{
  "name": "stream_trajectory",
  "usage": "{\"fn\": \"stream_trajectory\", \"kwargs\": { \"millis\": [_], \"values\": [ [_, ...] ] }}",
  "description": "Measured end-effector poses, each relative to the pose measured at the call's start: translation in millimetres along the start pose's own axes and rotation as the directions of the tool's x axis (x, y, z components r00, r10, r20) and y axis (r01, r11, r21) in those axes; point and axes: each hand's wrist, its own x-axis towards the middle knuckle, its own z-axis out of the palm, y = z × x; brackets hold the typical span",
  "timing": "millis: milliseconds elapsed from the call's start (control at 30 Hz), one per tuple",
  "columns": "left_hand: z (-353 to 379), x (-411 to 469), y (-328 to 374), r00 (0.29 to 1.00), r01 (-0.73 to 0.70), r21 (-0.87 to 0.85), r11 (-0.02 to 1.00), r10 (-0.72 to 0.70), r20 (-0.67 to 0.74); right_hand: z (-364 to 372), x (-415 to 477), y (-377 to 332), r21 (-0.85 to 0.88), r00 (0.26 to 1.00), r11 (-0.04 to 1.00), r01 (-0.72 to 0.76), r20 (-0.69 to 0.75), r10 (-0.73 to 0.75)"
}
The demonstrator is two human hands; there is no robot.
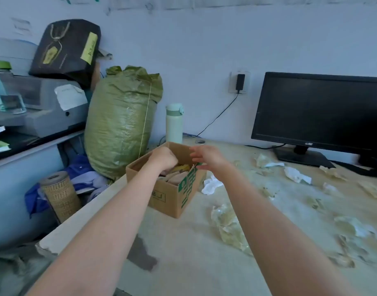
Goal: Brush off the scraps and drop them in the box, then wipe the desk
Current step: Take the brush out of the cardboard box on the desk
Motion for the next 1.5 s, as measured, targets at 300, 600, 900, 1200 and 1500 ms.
{"fn": "stream_trajectory", "kwargs": {
  "millis": [300,600,900,1200,1500],
  "values": [
    [5,-7,-8,0.972,0.020,0.499,0.866,-0.134,0.193,-6,-1,4,0.024,1.000,1.000,0.002,-0.007,-0.002],
    [-30,-2,4,0.976,-0.077,0.273,0.959,0.129,-0.176,-33,-12,-1,0.001,0.999,1.000,-0.013,-0.036,0.013],
    [-64,-24,40,0.876,-0.247,0.362,0.899,0.367,-0.314,-56,-27,-7,-0.040,0.997,0.999,0.006,-0.083,-0.009],
    [-44,-46,74,0.809,-0.416,0.051,0.908,0.395,-0.434,-76,-44,-12,-0.034,0.988,0.999,0.012,-0.152,-0.017],
    [10,-48,89,0.820,-0.520,-0.023,0.854,0.491,-0.295,-119,-54,5,-0.079,0.959,0.994,-0.070,-0.279,0.045]
  ]
}}
